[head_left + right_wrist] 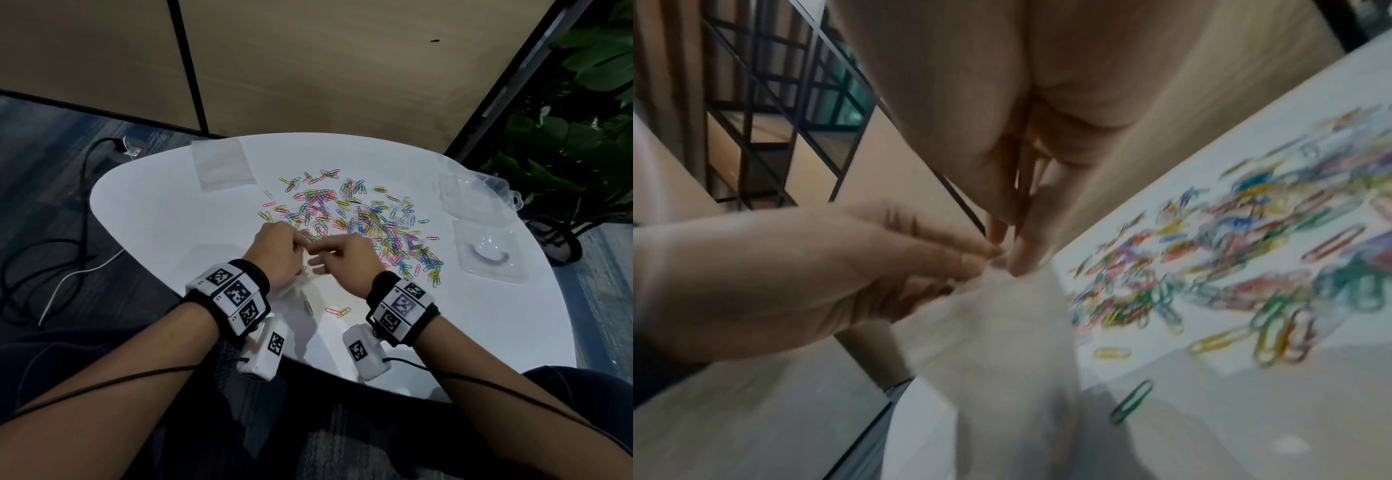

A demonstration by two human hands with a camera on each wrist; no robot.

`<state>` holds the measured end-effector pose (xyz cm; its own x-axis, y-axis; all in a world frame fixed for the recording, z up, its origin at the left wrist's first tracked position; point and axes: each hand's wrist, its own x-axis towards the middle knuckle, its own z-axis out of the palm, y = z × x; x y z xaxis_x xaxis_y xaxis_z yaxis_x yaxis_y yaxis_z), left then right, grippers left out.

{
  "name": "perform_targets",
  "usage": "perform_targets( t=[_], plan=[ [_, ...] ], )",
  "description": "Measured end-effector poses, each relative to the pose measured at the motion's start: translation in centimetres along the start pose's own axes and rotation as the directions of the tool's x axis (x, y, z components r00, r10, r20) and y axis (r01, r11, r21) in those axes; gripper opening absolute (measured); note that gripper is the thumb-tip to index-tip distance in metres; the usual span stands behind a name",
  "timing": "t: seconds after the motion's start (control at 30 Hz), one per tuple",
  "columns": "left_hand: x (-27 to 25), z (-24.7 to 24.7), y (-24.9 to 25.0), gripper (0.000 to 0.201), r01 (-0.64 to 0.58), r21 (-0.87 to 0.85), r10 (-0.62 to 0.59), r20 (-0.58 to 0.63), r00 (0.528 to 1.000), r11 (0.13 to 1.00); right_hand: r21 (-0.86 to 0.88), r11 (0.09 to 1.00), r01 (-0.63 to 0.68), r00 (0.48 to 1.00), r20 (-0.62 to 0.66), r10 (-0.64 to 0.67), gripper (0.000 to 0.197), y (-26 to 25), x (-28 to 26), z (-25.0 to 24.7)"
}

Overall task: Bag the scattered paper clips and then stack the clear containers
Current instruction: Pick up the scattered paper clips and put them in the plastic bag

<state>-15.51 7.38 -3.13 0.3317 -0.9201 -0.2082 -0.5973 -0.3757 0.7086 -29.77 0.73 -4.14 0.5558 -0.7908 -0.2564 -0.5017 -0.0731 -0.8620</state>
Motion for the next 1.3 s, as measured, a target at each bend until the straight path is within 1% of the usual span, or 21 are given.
perform_targets(
  t=[0.03, 0.07, 0.1, 0.13, 0.17, 0.23, 0.27, 0.33, 0.43, 0.53, 0.63, 0.73, 0.8, 0.87, 0.93, 1.0, 1.1, 1.13, 1.2, 1.27, 1.3],
  plan=[
    [0.0, -0.3, -0.1, 0.025, 0.011, 0.012, -0.011, -0.010, 1.000, 1.000, 0.024, 1.000, 0.008, 0.998, -0.058, -0.007, 0.027, 0.1, -0.2, -0.8],
    [-0.1, -0.8, -0.2, 0.026, 0.018, 0.019, -0.017, -0.016, 1.000, 1.000, -0.005, 1.000, 0.013, 0.995, -0.104, -0.013, 0.023, 0.4, -0.5, -1.6],
    [-0.2, -1.2, -0.3, 0.026, 0.026, 0.021, -0.026, -0.017, 1.000, 0.999, -0.078, 0.997, -0.027, 0.992, -0.125, 0.017, 0.024, 1.4, -0.7, -2.4],
    [-0.3, -1.6, -0.6, 0.027, 0.031, 0.014, -0.031, -0.019, 0.999, 0.999, -0.170, 0.979, -0.113, 0.988, -0.120, 0.093, 0.039, 2.8, -0.9, -3.0],
    [-0.5, -2.1, -0.8, 0.027, 0.038, 0.008, -0.037, -0.023, 0.999, 0.999, -0.273, 0.937, -0.220, 0.975, -0.094, 0.201, 0.063, 4.2, -1.3, -3.1],
    [-1.0, -2.9, -1.3, 0.028, 0.042, 0.012, -0.041, -0.030, 0.999, 0.999, -0.429, 0.822, -0.374, 0.918, -0.048, 0.393, 0.112, 6.7, -2.4, -2.1],
    [-1.2, -3.2, -1.6, 0.029, 0.041, 0.016, -0.040, -0.034, 0.999, 0.999, -0.458, 0.795, -0.398, 0.903, -0.042, 0.427, 0.127, 7.8, -2.9, -1.0],
    [-1.7, -3.8, -2.1, 0.030, 0.047, 0.029, -0.046, -0.044, 0.998, 0.998, -0.468, 0.797, -0.383, 0.916, -0.077, 0.395, 0.133, 8.5, -3.6, 1.6],
    [-2.3, -4.7, -3.0, 0.029, 0.048, 0.032, -0.047, -0.046, 0.998, 0.998, -0.399, 0.848, -0.348, 0.937, -0.161, 0.309, 0.122, 8.0, -1.8, 5.2],
    [-2.6, -5.5, -3.5, 0.028, 0.055, 0.024, -0.053, -0.058, 0.997, 0.998, -0.405, 0.845, -0.350, 0.934, -0.214, 0.285, 0.101, 8.3, 2.1, 7.2],
    [-2.6, -6.1, -4.0, 0.028, 0.059, 0.023, -0.057, -0.067, 0.996, 0.998, -0.364, 0.863, -0.349, 0.927, -0.269, 0.261, 0.077, 7.4, 5.0, 7.2],
    [-2.3, -6.4, -4.4, 0.027, 0.073, 0.008, -0.072, -0.061, 0.996, 0.997, -0.477, 0.835, -0.273, 0.950, -0.271, 0.156, 0.061, 6.1, 7.2, 6.3],
    [-2.2, -6.4, -4.7, 0.027, 0.084, -0.005, -0.084, -0.055, 0.995, 0.996, -0.609, 0.775, -0.168, 0.974, -0.224, 0.034, 0.059, 5.5, 8.1, 5.7],
    [-2.1, -6.5, -5.0, 0.027, 0.092, -0.012, -0.093, -0.052, 0.994, 0.996, -0.769, 0.638, -0.025, 0.992, -0.098, -0.080, 0.056, 5.5, 8.9, 5.5],
    [-1.9, -6.5, -5.2, 0.027, 0.100, -0.019, -0.101, -0.049, 0.994, 0.995, -0.851, 0.518, 0.090, 0.993, 0.037, -0.111, 0.049, 5.9, 9.4, 5.5],
    [-1.8, -6.6, -5.4, 0.028, 0.104, -0.023, -0.105, -0.048, 0.993, 0.994, -0.867, 0.474, 0.153, 0.984, 0.092, -0.151, 0.044, 6.2, 9.7, 5.5],
    [-1.8, -6.5, -5.4, 0.028, 0.111, -0.019, -0.112, -0.042, 0.993, 0.994, -0.876, 0.445, 0.188, 0.974, 0.107, -0.200, 0.028, 5.8, 9.6, 5.3],
    [-1.8, -6.4, -5.3, 0.028, 0.111, -0.015, -0.111, -0.037, 0.993, 0.994, -0.879, 0.442, 0.177, 0.976, 0.099, -0.193, 0.024, 5.7, 9.7, 5.1],
    [-1.7, -6.1, -5.1, 0.029, 0.106, -0.005, -0.106, -0.027, 0.994, 0.994, -0.867, 0.485, 0.120, 0.987, 0.050, -0.155, 0.020, 5.6, 10.0, 4.4],
    [-1.5, -5.8, -5.0, 0.028, 0.108, -0.004, -0.108, -0.018, 0.994, 0.994, -0.818, 0.575, 0.021, 0.994, -0.044, -0.098, 0.018, 5.5, 10.0, 3.4],
    [-1.3, -5.6, -5.0, 0.027, 0.112, -0.006, -0.112, -0.015, 0.994, 0.994, -0.766, 0.642, -0.042, 0.993, -0.102, -0.056, 0.016, 5.3, 9.9, 2.8]
  ],
)
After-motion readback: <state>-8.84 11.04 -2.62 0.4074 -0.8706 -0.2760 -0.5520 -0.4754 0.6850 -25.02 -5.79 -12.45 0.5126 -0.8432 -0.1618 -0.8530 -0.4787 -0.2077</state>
